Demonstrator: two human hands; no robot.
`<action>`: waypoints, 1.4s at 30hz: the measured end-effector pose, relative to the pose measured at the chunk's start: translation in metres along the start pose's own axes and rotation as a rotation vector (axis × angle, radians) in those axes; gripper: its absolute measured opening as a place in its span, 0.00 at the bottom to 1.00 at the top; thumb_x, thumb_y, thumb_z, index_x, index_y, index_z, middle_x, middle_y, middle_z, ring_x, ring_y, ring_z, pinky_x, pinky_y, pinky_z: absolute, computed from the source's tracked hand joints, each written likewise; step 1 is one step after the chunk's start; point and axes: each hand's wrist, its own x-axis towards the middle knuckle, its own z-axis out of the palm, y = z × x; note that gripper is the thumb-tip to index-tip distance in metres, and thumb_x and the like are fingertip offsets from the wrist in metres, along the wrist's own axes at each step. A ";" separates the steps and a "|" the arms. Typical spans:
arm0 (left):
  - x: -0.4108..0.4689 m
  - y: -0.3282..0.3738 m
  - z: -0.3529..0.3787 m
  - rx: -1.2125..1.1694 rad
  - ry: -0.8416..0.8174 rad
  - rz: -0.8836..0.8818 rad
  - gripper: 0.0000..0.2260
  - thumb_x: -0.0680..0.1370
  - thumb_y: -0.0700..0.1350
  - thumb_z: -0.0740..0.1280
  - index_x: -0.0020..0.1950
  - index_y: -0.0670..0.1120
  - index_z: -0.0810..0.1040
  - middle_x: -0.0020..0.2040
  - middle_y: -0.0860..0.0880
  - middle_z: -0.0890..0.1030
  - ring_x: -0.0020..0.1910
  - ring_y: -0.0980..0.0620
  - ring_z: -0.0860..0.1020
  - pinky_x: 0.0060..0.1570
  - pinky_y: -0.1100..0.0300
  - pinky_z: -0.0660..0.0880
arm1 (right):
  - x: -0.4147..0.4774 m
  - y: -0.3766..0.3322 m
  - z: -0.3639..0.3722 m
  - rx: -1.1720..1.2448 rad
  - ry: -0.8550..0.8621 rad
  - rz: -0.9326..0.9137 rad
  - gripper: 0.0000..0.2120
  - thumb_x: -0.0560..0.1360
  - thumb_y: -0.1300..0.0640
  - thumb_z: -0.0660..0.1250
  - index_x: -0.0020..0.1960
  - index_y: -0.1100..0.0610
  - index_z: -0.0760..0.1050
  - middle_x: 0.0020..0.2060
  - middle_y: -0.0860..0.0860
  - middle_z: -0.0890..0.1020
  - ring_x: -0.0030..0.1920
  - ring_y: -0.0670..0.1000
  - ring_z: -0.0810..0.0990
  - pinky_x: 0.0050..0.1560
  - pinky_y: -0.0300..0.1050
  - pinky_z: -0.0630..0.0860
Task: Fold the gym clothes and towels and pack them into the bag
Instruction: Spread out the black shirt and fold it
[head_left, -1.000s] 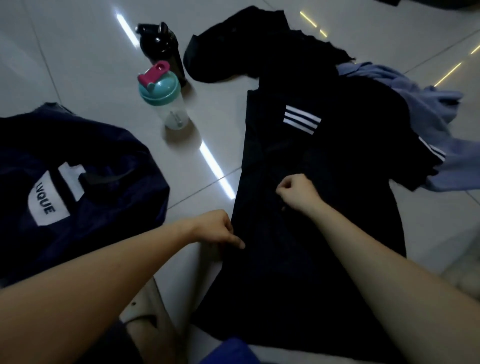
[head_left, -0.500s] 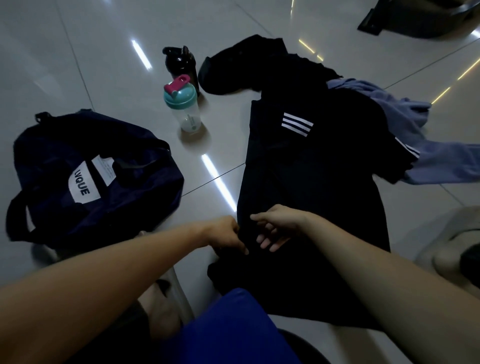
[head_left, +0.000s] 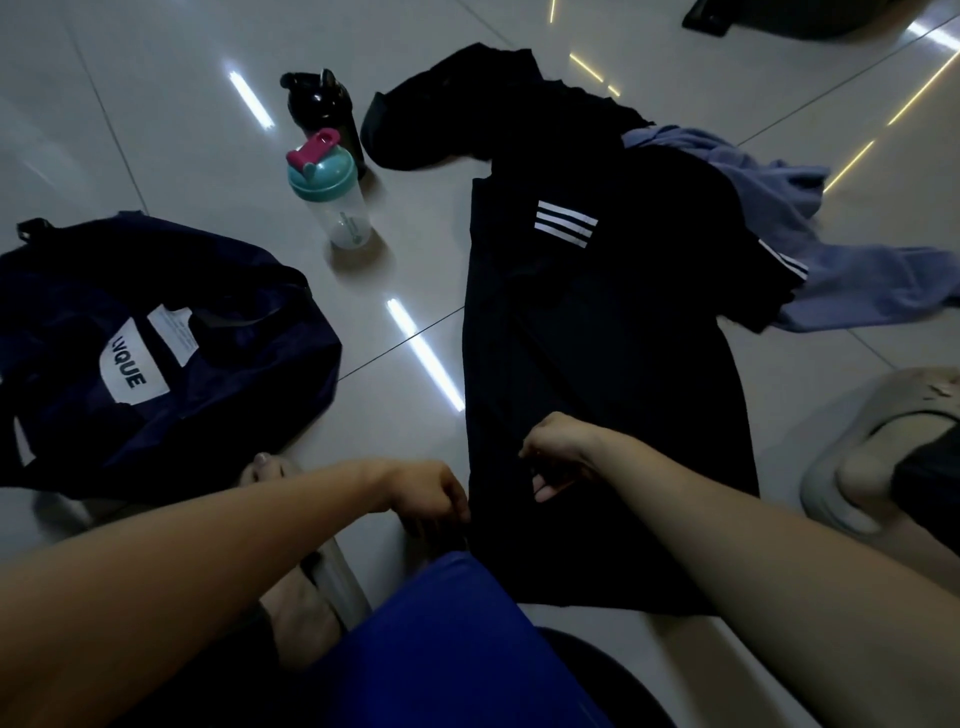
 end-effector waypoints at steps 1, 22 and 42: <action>0.001 0.000 0.002 0.029 -0.015 0.011 0.14 0.79 0.38 0.65 0.62 0.48 0.82 0.52 0.50 0.82 0.51 0.49 0.82 0.48 0.58 0.81 | 0.000 0.000 -0.001 0.014 -0.011 -0.006 0.09 0.83 0.64 0.59 0.60 0.65 0.72 0.48 0.62 0.80 0.42 0.59 0.86 0.43 0.55 0.85; 0.001 -0.009 0.007 -0.114 -0.065 0.027 0.08 0.77 0.41 0.68 0.50 0.45 0.87 0.51 0.45 0.86 0.48 0.48 0.85 0.49 0.54 0.83 | -0.007 0.004 -0.002 0.226 -0.077 -0.005 0.17 0.82 0.61 0.51 0.62 0.72 0.70 0.49 0.68 0.84 0.45 0.65 0.86 0.44 0.58 0.85; -0.043 -0.026 -0.016 -0.496 -0.094 0.095 0.12 0.79 0.33 0.67 0.40 0.45 0.86 0.44 0.42 0.85 0.44 0.46 0.84 0.56 0.49 0.79 | -0.022 -0.047 0.045 0.290 -0.116 -0.151 0.10 0.74 0.72 0.69 0.54 0.66 0.73 0.52 0.62 0.77 0.49 0.59 0.80 0.39 0.54 0.84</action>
